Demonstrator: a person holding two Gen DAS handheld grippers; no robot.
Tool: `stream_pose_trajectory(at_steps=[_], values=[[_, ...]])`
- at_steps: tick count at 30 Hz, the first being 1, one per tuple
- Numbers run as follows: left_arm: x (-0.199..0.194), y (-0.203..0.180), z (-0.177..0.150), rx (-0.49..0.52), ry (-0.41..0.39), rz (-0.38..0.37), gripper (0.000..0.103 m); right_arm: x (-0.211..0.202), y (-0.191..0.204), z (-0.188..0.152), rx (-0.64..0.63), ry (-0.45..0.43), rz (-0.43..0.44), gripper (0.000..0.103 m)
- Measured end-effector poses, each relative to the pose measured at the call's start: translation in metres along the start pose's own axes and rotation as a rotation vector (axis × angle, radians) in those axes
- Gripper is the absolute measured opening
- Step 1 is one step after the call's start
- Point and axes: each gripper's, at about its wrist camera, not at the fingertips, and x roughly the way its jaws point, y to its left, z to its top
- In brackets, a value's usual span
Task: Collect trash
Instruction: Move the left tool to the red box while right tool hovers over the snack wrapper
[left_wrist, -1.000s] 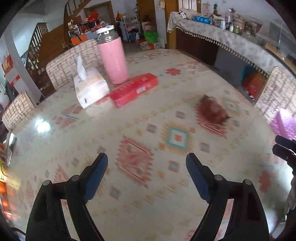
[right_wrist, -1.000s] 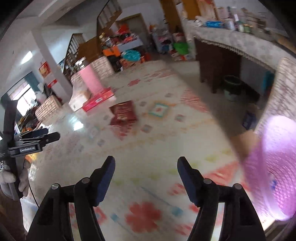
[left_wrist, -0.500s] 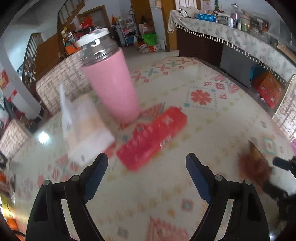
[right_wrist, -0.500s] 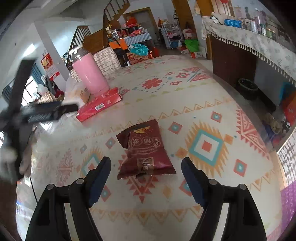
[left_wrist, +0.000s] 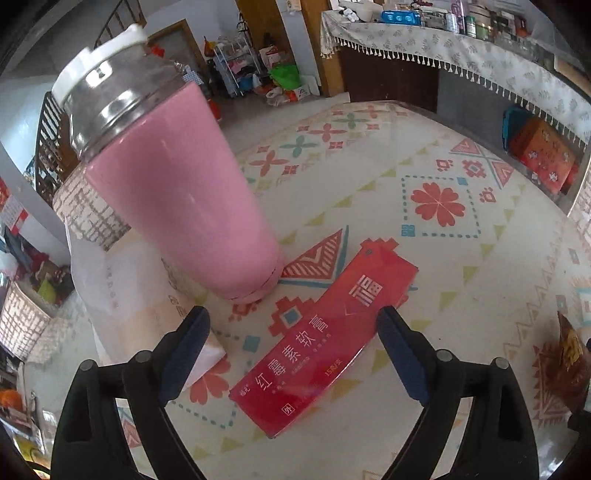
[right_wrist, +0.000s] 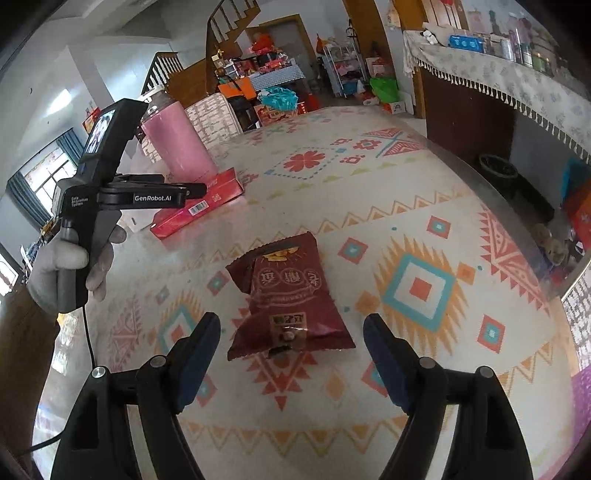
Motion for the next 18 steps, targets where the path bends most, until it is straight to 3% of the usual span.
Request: stream_pose_trajectory(at_steps=[6, 10, 16, 18], values=[[0.000, -0.003, 0.001, 0.020, 0.008, 0.004, 0.092, 0.000, 0.000, 0.000, -0.003, -0.001, 0.001, 0.084], [-0.002, -0.007, 0.001, 0.057, -0.015, 0.053, 0.094, -0.001, 0.000, -0.001, -0.009, 0.000, 0.002, 0.084], [-0.010, 0.005, 0.002, -0.008, -0.069, 0.080, 0.094, -0.001, 0.001, -0.001, -0.010, 0.001, 0.005, 0.084], [-0.006, 0.009, 0.003, -0.020, -0.049, 0.091, 0.094, -0.001, 0.001, -0.001, -0.011, 0.002, 0.007, 0.084]])
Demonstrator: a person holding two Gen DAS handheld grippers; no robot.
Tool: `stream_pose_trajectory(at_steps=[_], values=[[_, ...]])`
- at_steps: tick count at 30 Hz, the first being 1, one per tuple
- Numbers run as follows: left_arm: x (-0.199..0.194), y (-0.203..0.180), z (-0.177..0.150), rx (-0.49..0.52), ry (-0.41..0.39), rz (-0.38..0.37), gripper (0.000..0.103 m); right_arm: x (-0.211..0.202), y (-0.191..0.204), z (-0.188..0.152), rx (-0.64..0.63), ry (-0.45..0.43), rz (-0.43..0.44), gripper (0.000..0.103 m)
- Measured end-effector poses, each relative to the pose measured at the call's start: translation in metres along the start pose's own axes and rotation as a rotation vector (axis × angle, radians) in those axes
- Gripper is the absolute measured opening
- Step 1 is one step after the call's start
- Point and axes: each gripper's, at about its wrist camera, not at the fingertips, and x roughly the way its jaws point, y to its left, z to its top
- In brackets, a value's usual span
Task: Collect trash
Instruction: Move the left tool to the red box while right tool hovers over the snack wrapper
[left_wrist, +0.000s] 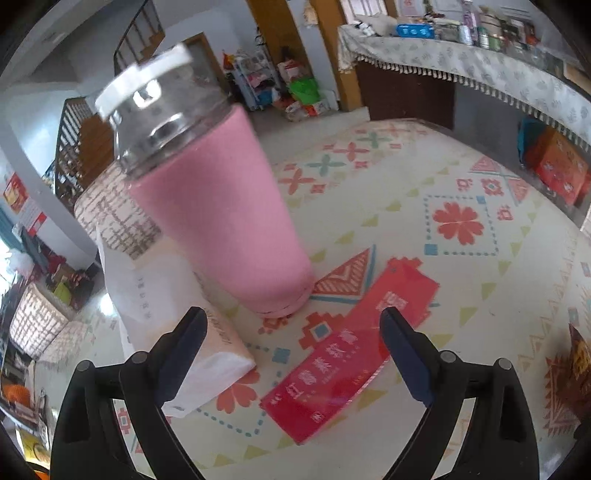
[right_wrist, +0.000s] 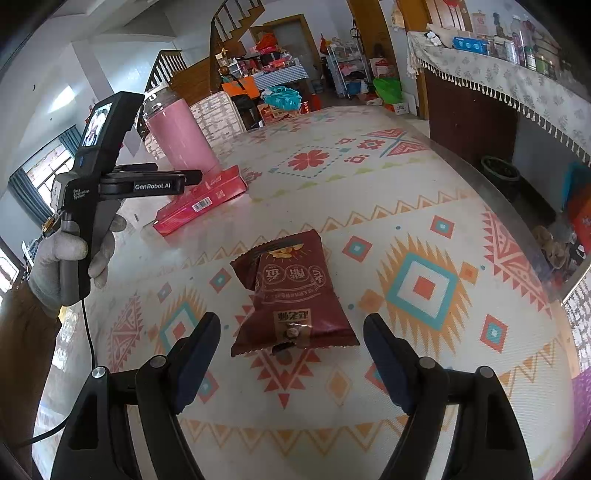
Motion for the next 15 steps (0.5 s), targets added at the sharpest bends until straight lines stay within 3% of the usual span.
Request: stream_pose_trajectory(at_steps=[2, 15], values=[[0.010, 0.001, -0.001, 0.003, 0.035, 0.013, 0.095, 0.000, 0.000, 0.000, -0.001, 0.001, 0.003, 0.084], [0.015, 0.012, -0.002, -0.063, 0.032, 0.057, 0.097, 0.000, 0.000, -0.001, -0.001, 0.001, 0.007, 0.084]])
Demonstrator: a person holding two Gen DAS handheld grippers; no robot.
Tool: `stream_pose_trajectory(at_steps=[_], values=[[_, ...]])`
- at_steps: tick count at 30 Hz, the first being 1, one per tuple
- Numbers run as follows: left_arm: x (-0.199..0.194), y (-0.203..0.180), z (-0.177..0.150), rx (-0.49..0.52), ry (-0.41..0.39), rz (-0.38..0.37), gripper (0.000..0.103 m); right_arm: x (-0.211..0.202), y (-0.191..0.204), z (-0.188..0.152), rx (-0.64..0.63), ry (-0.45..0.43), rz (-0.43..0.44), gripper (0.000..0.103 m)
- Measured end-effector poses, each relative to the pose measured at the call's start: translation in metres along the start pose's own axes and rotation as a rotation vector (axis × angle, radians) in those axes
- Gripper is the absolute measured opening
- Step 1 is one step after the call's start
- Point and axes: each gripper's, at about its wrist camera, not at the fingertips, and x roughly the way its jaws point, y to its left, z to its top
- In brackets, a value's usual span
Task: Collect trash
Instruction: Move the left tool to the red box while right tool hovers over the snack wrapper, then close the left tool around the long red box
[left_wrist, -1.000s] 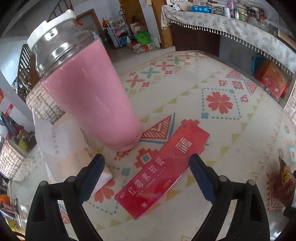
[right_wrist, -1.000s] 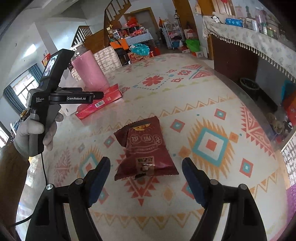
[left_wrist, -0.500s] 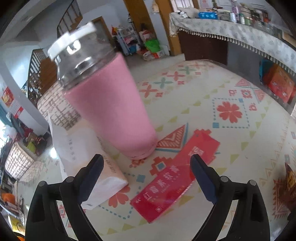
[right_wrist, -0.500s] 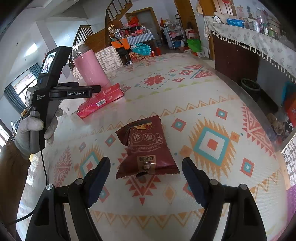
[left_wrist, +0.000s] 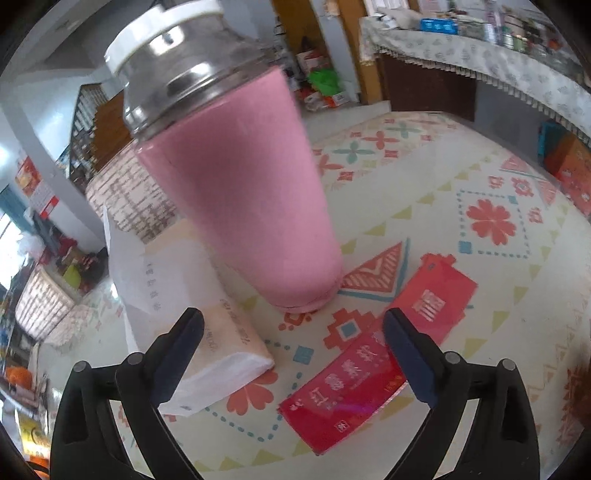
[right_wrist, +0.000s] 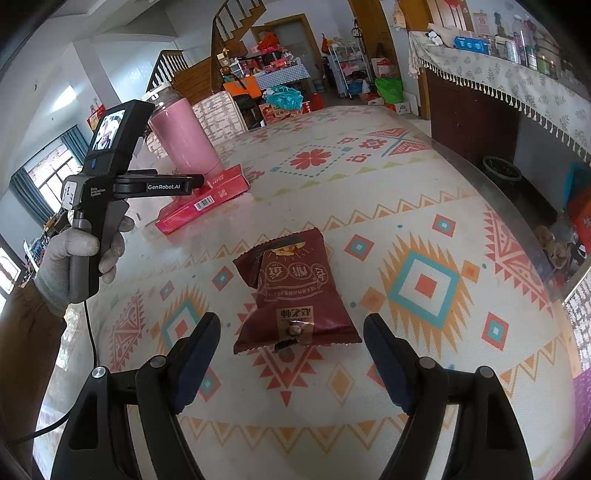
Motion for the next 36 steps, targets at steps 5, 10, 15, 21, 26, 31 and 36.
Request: stream_pose_trajectory(at_steps=[5, 10, 15, 21, 26, 31, 36], values=[[0.000, 0.003, -0.002, -0.061, 0.050, -0.066, 0.101, -0.001, 0.000, -0.001, 0.000, 0.000, 0.002, 0.084], [-0.017, -0.014, -0.016, -0.009, 0.070, -0.127, 0.103, -0.002, -0.001, -0.001, 0.004, -0.001, 0.008, 0.084], [-0.039, -0.038, -0.030, 0.061, 0.061, -0.160, 0.103, -0.002, -0.001, -0.001, 0.005, -0.001, 0.009, 0.084], [-0.035, -0.071, -0.037, 0.176, 0.064, -0.015, 0.103, -0.002, -0.003, -0.001, 0.011, -0.005, 0.015, 0.084], [-0.040, -0.073, -0.041, 0.152, 0.082, 0.023, 0.102, -0.003, -0.004, -0.001, 0.013, -0.007, 0.023, 0.084], [-0.064, -0.067, -0.052, 0.120, 0.093, 0.038, 0.055, -0.002, -0.004, 0.000, 0.013, -0.008, 0.027, 0.084], [-0.096, -0.067, -0.072, 0.137, 0.120, -0.077, 0.054, -0.002, -0.003, -0.001, 0.012, -0.011, 0.025, 0.083]])
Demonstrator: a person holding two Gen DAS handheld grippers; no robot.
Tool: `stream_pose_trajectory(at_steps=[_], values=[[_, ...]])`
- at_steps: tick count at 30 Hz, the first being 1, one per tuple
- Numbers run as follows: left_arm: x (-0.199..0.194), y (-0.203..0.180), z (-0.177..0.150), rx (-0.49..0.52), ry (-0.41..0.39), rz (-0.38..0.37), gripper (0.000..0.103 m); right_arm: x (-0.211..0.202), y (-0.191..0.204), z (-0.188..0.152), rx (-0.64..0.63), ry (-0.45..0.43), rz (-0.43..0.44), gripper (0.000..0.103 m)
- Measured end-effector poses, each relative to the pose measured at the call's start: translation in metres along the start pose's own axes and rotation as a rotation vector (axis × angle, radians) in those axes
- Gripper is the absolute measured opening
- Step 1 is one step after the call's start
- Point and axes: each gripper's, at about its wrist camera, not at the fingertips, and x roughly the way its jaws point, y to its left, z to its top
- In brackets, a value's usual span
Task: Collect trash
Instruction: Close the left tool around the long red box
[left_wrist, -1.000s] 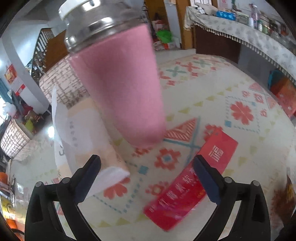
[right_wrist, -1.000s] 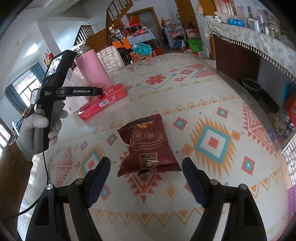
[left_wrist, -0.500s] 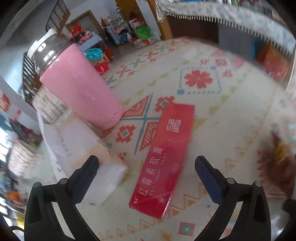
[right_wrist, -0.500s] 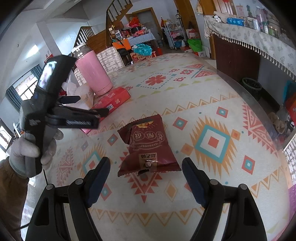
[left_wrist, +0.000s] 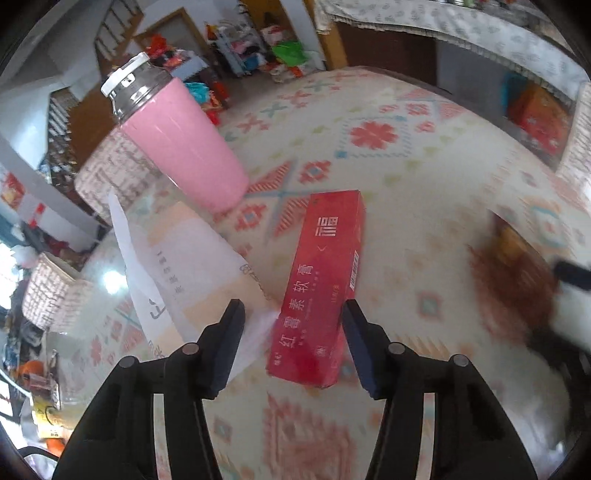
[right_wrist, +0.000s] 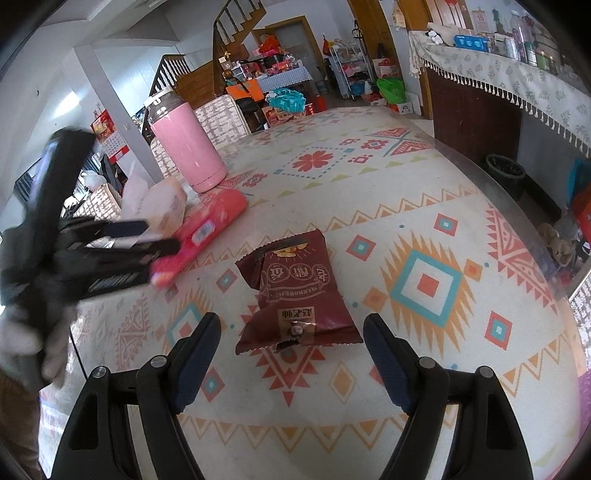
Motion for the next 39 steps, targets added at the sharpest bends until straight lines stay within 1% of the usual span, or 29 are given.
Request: stream_pose_trajectory(at_steps=[1, 3, 4, 5, 7, 10, 11, 13, 15, 16, 19, 20, 21, 23, 25, 26, 27, 29, 31, 32, 34, 36, 39], values=[[-0.006, -0.001, -0.005, -0.001, -0.005, -0.027, 0.054, 0.000, 0.000, 0.000, 0.001, 0.000, 0.000, 0.083], [-0.020, 0.000, -0.011, -0.017, -0.018, -0.105, 0.069, 0.000, 0.000, 0.000, -0.001, 0.001, -0.001, 0.083], [-0.023, 0.002, -0.011, -0.024, -0.029, -0.127, 0.085, 0.000, 0.001, 0.000, -0.003, 0.003, -0.002, 0.083], [-0.027, 0.004, -0.010, -0.027, -0.046, -0.130, 0.093, 0.000, 0.001, 0.000, -0.004, 0.004, -0.001, 0.083], [-0.030, 0.005, -0.007, -0.025, -0.073, -0.108, 0.093, 0.000, 0.000, 0.000, -0.003, 0.005, 0.002, 0.083], [-0.012, 0.005, 0.002, -0.032, -0.026, -0.116, 0.093, 0.000, -0.001, 0.000, 0.002, 0.004, 0.009, 0.083], [-0.003, 0.004, 0.004, -0.034, 0.001, -0.094, 0.093, 0.000, -0.001, 0.000, 0.002, 0.004, 0.010, 0.083], [0.008, 0.003, 0.006, -0.029, 0.015, -0.046, 0.093, 0.000, -0.002, 0.000, 0.003, 0.004, 0.013, 0.083], [0.016, 0.005, 0.011, -0.010, -0.009, 0.012, 0.095, 0.000, -0.002, 0.000, 0.003, 0.005, 0.013, 0.083], [0.019, 0.010, 0.014, -0.022, -0.019, 0.038, 0.095, 0.000, -0.002, 0.000, 0.002, 0.005, 0.013, 0.083], [0.032, 0.028, 0.025, -0.057, -0.023, 0.146, 0.095, 0.000, -0.002, 0.000, 0.001, 0.005, 0.011, 0.083], [0.037, 0.037, 0.029, -0.079, -0.019, 0.140, 0.095, 0.000, -0.002, 0.000, -0.002, 0.006, 0.010, 0.084], [0.038, 0.042, 0.031, -0.094, -0.012, 0.109, 0.095, 0.000, -0.002, 0.000, -0.006, 0.006, 0.009, 0.084], [0.041, 0.046, 0.034, -0.123, 0.012, 0.022, 0.095, 0.000, -0.001, 0.000, -0.010, 0.007, 0.006, 0.084], [0.042, 0.042, 0.035, -0.120, 0.045, -0.012, 0.095, 0.001, 0.000, 0.000, -0.012, 0.007, 0.004, 0.084], [0.043, 0.038, 0.036, -0.108, 0.060, -0.015, 0.095, 0.001, 0.000, 0.000, -0.012, 0.007, 0.005, 0.084], [0.044, 0.034, 0.037, -0.097, 0.074, 0.001, 0.095, 0.001, 0.000, 0.000, -0.012, 0.008, 0.005, 0.084], [0.048, 0.026, 0.038, -0.079, 0.102, 0.054, 0.095, 0.001, 0.000, 0.000, -0.011, 0.007, 0.005, 0.084], [0.048, 0.024, 0.039, -0.081, 0.092, 0.083, 0.095, 0.001, -0.001, 0.000, -0.010, 0.007, 0.006, 0.084], [0.045, 0.027, 0.039, -0.099, 0.088, 0.088, 0.095, 0.001, 0.000, 0.000, -0.011, 0.007, 0.006, 0.084], [0.047, 0.039, 0.036, -0.143, 0.113, 0.080, 0.095, 0.001, 0.000, 0.000, -0.011, 0.008, 0.007, 0.084], [0.047, 0.053, 0.031, -0.171, 0.122, 0.047, 0.095, 0.001, 0.000, 0.000, -0.010, 0.008, 0.009, 0.084], [0.043, 0.080, 0.023, -0.218, 0.100, 0.058, 0.095, 0.001, 0.001, 0.000, -0.012, 0.009, 0.008, 0.084]])
